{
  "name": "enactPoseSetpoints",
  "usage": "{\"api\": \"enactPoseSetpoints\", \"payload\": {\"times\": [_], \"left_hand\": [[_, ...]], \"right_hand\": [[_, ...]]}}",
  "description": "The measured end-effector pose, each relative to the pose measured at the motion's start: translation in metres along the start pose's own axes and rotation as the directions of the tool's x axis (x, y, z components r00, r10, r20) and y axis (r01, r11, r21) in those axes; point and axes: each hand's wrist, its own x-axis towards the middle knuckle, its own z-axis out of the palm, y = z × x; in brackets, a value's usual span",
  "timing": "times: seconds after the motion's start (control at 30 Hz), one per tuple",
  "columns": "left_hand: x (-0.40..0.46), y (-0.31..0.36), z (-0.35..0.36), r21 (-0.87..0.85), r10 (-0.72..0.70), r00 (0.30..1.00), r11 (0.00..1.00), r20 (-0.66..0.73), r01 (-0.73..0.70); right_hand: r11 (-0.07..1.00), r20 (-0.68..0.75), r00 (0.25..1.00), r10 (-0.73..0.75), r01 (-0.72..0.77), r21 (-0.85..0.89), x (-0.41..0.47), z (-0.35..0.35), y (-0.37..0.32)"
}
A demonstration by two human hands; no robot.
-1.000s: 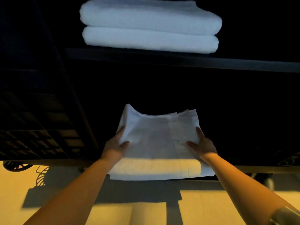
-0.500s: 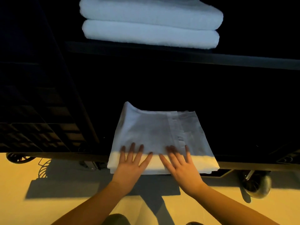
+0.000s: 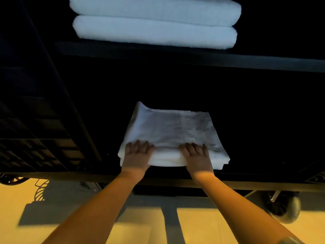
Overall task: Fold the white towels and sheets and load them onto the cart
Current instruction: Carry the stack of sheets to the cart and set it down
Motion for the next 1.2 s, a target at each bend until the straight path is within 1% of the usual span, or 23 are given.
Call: {"api": "enactPoseSetpoints", "payload": {"times": [0.07,0.13,0.2,0.23,0.3,0.33,0.37,0.43,0.5,0.6,0.63,0.67,0.7,0.73,0.77,0.8,0.83,0.9,0.97,1.03,1.07,1.13,1.2], "left_hand": [[0.005,-0.002,0.007,-0.053,0.027,0.999,0.998,0.022,-0.025],[0.008,-0.001,0.012,-0.07,0.042,0.998,0.997,-0.042,-0.045],[0.016,0.003,0.014,-0.065,0.051,0.99,0.996,-0.131,-0.06],[0.024,0.006,0.013,-0.08,0.05,0.989,0.995,-0.136,-0.061],[0.039,0.006,0.013,-0.09,0.012,0.997,0.996,-0.076,-0.019],[0.047,0.003,0.014,-0.091,-0.04,0.999,0.995,-0.029,0.037],[0.053,-0.002,0.016,-0.095,-0.104,0.994,0.99,0.016,0.105],[0.062,-0.015,0.022,-0.11,-0.219,0.972,0.968,0.081,0.227],[0.071,-0.027,0.024,-0.148,-0.286,0.951,0.942,0.118,0.301],[0.092,-0.038,0.021,-0.142,-0.286,0.951,0.943,0.117,0.301],[0.099,-0.039,0.021,-0.126,-0.269,0.959,0.952,0.092,0.28],[0.107,-0.037,0.021,-0.118,-0.243,0.968,0.961,0.066,0.249],[0.114,-0.035,0.022,-0.12,-0.211,0.977,0.969,0.044,0.214],[0.12,-0.034,0.024,-0.131,-0.181,0.983,0.974,0.03,0.183],[0.126,-0.033,0.027,-0.149,-0.159,0.987,0.976,0.024,0.161],[0.131,-0.033,0.03,-0.173,-0.152,0.988,0.973,0.025,0.154],[0.137,-0.035,0.033,-0.2,-0.161,0.987,0.966,0.024,0.162],[0.15,-0.041,0.039,-0.25,-0.204,0.979,0.947,0.017,0.202],[0.163,-0.047,0.042,-0.294,-0.244,0.969,0.924,0.041,0.245],[0.172,-0.052,0.045,-0.329,-0.272,0.96,0.902,0.066,0.278],[0.174,-0.053,0.046,-0.328,-0.284,0.957,0.9,0.056,0.286],[0.172,-0.053,0.045,-0.263,-0.29,0.957,0.924,-0.011,0.277],[0.161,-0.046,0.042,-0.192,-0.257,0.964,0.951,-0.061,0.242]], "right_hand": [[0.996,0.075,0.997,0.0,-0.007,0.092,0.008,0.01,0.007],[0.982,0.125,0.992,-0.027,0.003,0.187,0.014,0.012,0.006],[0.958,0.134,0.985,-0.109,0.068,0.279,0.026,0.007,-0.006],[0.938,0.121,0.975,-0.185,0.139,0.317,0.032,0.003,-0.018],[0.901,0.089,0.948,-0.306,0.257,0.35,0.043,0.003,-0.041],[0.906,0.084,0.951,-0.298,0.254,0.34,0.048,0.007,-0.046],[0.928,0.081,0.967,-0.242,0.207,0.31,0.053,0.013,-0.043],[0.975,0.083,0.994,-0.064,0.045,0.22,0.058,0.027,-0.018],[0.986,0.101,0.991,0.09,-0.103,0.129,0.058,0.036,0.02],[0.965,0.165,0.953,0.253,-0.26,0.019,0.059,0.033,0.053],[0.965,0.149,0.955,0.258,-0.263,0.011,0.063,0.031,0.05],[0.979,0.09,0.976,0.198,-0.202,0.03,0.067,0.027,0.041],[0.994,0.012,0.997,0.079,-0.079,0.071,0.072,0.022,0.026],[0.989,-0.054,0.996,-0.072,0.078,0.123,0.078,0.017,0.008],[0.959,-0.091,0.973,-0.213,0.226,0.168,0.085,0.013,-0.011],[0.928,-0.076,0.95,-0.302,0.311,0.205,0.093,0.01,-0.027],[0.916,-0.02,0.944,-0.328,0.324,0.237,0.102,0.009,-0.038],[0.941,0.099,0.963,-0.25,0.218,0.257,0.119,0.014,-0.04],[0.975,0.129,0.987,-0.1,0.071,0.208,0.125,0.02,-0.019],[0.979,0.134,0.989,0.063,-0.088,0.186,0.124,0.025,0.008],[0.971,0.144,0.982,0.124,-0.15,0.186,0.121,0.025,0.019],[0.955,0.167,0.965,0.2,-0.23,0.188,0.114,0.023,0.03],[0.943,0.163,0.951,0.263,-0.289,0.167,0.109,0.017,0.029]]}}
